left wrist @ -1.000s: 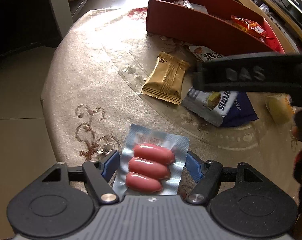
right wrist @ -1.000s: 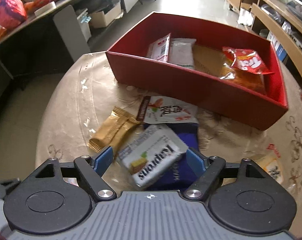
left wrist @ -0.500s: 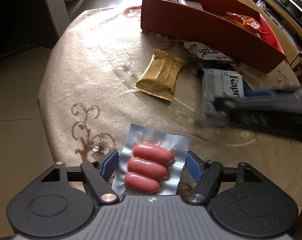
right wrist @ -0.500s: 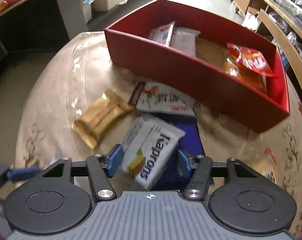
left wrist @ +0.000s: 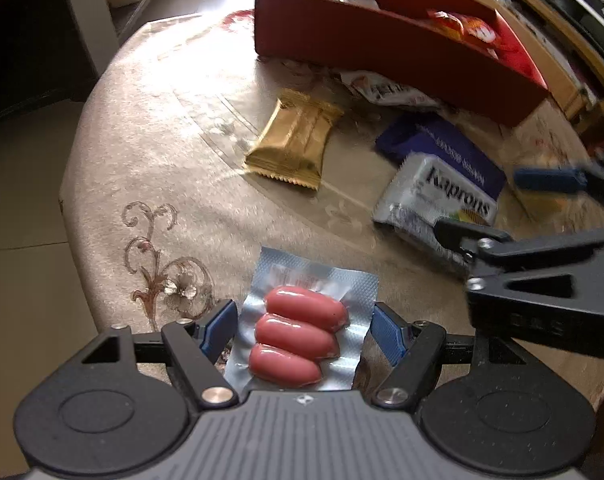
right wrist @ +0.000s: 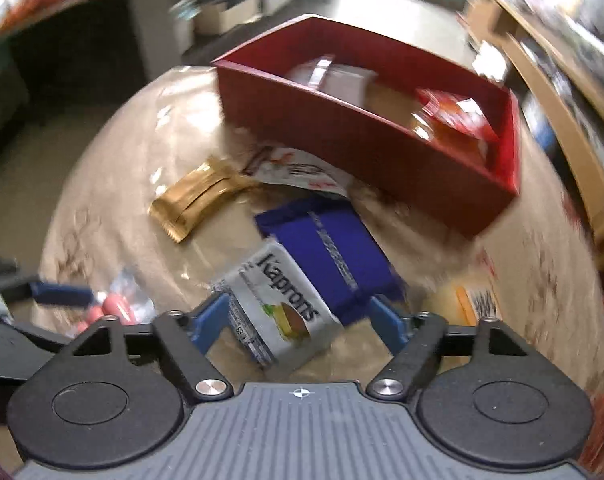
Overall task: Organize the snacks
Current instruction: 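Grasp and lift the Kaprons wafer packet with the right gripper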
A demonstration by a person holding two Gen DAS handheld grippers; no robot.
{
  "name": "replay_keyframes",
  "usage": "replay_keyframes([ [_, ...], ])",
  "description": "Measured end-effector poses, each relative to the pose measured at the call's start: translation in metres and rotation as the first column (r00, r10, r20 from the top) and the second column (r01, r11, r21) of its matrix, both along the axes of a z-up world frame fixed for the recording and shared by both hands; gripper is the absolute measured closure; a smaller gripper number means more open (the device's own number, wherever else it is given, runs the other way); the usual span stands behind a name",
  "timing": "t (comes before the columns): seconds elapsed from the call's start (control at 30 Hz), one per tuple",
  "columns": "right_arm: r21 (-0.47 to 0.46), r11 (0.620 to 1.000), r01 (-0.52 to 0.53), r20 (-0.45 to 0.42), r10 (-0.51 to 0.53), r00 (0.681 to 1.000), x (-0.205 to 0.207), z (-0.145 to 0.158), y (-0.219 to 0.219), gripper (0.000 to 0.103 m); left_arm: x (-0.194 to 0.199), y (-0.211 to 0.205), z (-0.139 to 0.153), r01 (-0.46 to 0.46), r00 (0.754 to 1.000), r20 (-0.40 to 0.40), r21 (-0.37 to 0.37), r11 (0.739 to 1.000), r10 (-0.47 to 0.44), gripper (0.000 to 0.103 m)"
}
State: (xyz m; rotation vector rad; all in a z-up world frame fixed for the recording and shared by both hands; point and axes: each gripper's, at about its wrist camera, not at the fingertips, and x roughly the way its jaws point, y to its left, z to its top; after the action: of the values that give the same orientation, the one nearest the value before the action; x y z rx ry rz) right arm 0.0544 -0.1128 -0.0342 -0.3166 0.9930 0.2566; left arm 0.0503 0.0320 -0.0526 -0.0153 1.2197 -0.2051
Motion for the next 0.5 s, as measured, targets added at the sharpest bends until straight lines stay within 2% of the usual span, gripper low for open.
replay_keyframes([
  [0.07, -0.057, 0.996, -0.075, -0.005, 0.075, 0.997, 0.003, -0.006, 0.006, 0.020, -0.002, -0.001, 0.000, 0.015, 1.000, -0.007, 0.005, 1.000, -0.015, 0.032],
  [0.2, -0.070, 0.986, -0.149, -0.041, 0.146, 0.988, 0.010, -0.019, 0.010, 0.024, -0.006, 0.002, -0.001, 0.031, 0.999, -0.011, 0.006, 0.999, -0.031, 0.031],
  [0.23, -0.067, 0.988, -0.141, -0.067, 0.137, 0.988, 0.012, -0.026, 0.011, 0.031, -0.006, 0.002, -0.002, 0.032, 0.999, -0.010, 0.006, 0.999, -0.032, 0.031],
  [0.37, -0.079, 0.990, -0.116, -0.060, 0.111, 0.992, 0.004, -0.025, 0.010, 0.034, -0.007, 0.001, 0.000, 0.035, 0.999, -0.006, 0.018, 0.999, -0.034, 0.031],
  [0.5, -0.064, 0.998, -0.022, -0.080, 0.017, 0.997, -0.021, -0.021, -0.008, 0.034, -0.008, -0.001, 0.000, 0.051, 0.999, -0.013, 0.002, 0.999, -0.051, 0.031],
])
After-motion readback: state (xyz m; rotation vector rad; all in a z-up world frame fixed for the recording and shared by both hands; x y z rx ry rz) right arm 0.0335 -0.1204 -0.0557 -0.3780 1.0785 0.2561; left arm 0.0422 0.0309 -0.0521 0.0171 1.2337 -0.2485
